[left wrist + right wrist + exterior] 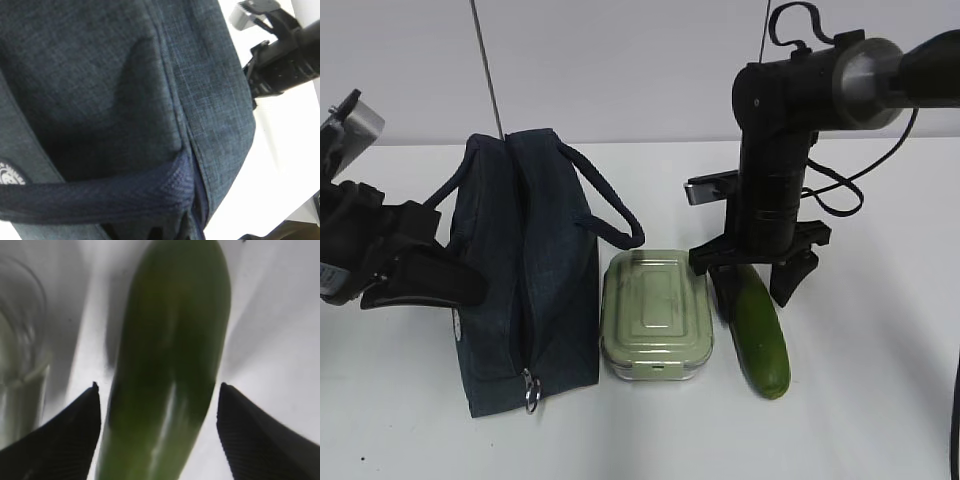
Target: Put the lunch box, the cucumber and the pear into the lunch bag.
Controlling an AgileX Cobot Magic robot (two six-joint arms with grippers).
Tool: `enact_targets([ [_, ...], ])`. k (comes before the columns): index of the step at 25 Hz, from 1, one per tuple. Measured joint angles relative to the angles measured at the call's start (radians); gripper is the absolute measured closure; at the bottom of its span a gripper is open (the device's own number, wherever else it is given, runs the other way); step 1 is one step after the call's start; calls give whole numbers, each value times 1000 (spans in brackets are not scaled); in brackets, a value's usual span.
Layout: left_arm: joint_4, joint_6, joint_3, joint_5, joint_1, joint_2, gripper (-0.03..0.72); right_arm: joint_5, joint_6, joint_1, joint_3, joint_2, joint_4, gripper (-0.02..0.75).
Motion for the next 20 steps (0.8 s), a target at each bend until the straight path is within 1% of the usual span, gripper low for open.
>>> enact_targets([
  [2,0,0,0,0,0,0,701,-2,0,0,0,13,7,185],
  [3,0,0,0,0,0,0,701,-2,0,0,0,16,9,198],
  [5,0,0,0,0,0,0,701,-2,0,0,0,19,12,253],
  [7,0,0,0,0,0,0,701,-5,0,0,0,19,12,328],
  [9,0,0,0,0,0,0,701,-5,-9,0,0,19,12,353],
  [13,0,0,0,0,0,0,701,-5,-36,0,-4,19,12,363],
  [20,0,0,0,1,0,0,701,-5,-41,0,-26,-16,-43,363],
])
